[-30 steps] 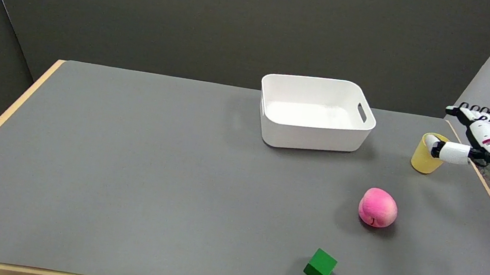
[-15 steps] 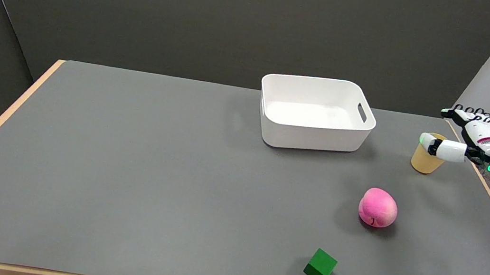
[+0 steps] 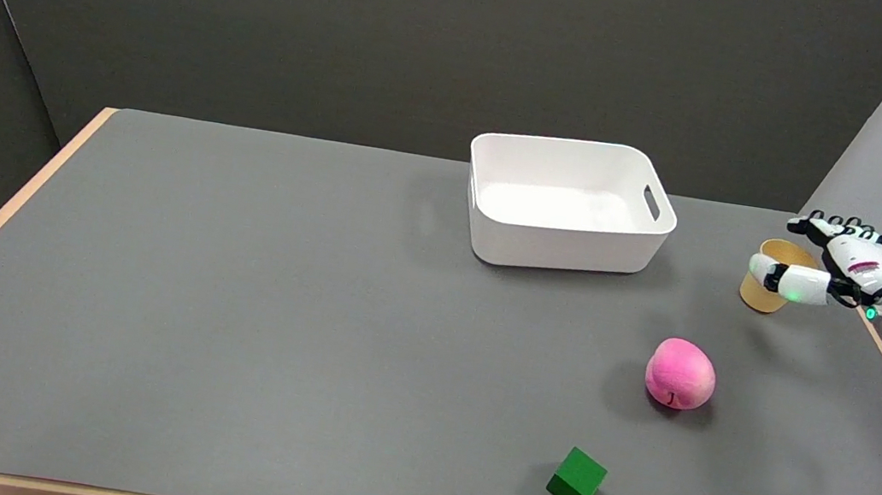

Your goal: Pick up the yellow cup.

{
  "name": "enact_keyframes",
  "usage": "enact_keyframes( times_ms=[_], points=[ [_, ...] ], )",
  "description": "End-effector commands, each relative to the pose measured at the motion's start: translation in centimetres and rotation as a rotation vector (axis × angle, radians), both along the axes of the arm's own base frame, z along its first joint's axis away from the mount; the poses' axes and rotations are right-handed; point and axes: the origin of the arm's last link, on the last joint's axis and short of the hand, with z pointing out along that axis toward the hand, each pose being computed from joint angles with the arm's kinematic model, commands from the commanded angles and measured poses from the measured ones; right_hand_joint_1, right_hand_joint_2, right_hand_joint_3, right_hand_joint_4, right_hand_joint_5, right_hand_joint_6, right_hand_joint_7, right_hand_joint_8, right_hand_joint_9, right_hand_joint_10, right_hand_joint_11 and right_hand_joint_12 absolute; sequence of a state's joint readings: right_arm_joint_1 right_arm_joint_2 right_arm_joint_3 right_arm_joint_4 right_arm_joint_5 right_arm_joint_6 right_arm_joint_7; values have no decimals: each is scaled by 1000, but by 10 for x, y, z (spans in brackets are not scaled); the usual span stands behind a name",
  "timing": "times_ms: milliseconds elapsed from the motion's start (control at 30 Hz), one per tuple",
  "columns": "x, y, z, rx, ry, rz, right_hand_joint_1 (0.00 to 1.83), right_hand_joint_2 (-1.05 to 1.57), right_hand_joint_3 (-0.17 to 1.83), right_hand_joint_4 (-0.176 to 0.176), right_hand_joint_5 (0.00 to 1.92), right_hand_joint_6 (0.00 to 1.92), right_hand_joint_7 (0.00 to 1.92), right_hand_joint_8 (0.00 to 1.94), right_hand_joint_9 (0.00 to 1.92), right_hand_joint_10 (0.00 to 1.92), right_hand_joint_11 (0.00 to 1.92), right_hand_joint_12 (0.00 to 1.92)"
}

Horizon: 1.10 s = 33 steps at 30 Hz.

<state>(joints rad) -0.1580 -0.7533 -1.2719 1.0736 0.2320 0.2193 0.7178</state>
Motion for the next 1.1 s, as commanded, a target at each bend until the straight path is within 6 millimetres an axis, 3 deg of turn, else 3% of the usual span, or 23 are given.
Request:
enact_keyframes(
  times_ms=[33, 400, 633, 733, 800, 867, 1067, 1100],
  points=[
    [-15, -5, 5, -29, -29, -28, 134, 515, 931, 38, 146, 413, 182, 309, 30, 605, -1, 1095],
    [-18, -26, -5, 6, -31, -30, 194, 530, 923, 40, 149, 407, 195, 304, 52, 608, 0, 1126],
    [-19, -42, -12, 37, -20, -35, 320, 592, 854, 39, 170, 372, 233, 286, 89, 598, 19, 1202],
    [-19, -47, -14, 45, -18, -33, 491, 632, 883, 39, 183, 381, 284, 312, 174, 682, 115, 1282],
    [-19, -49, -15, 49, -15, -34, 590, 637, 974, 38, 185, 425, 318, 381, 246, 757, 214, 1350],
    [-19, -50, -16, 58, -2, -38, 879, 711, 957, 32, 252, 472, 464, 491, 414, 977, 435, 1577],
    [-21, -50, -18, 78, 31, -51, 1007, 834, 880, 70, 345, 974, 652, 885, 647, 1219, 654, 1712],
    [-21, -50, -19, 83, 38, -54, 1132, 953, 625, 78, 351, 1043, 678, 1122, 662, 1242, 688, 1749]
  ],
)
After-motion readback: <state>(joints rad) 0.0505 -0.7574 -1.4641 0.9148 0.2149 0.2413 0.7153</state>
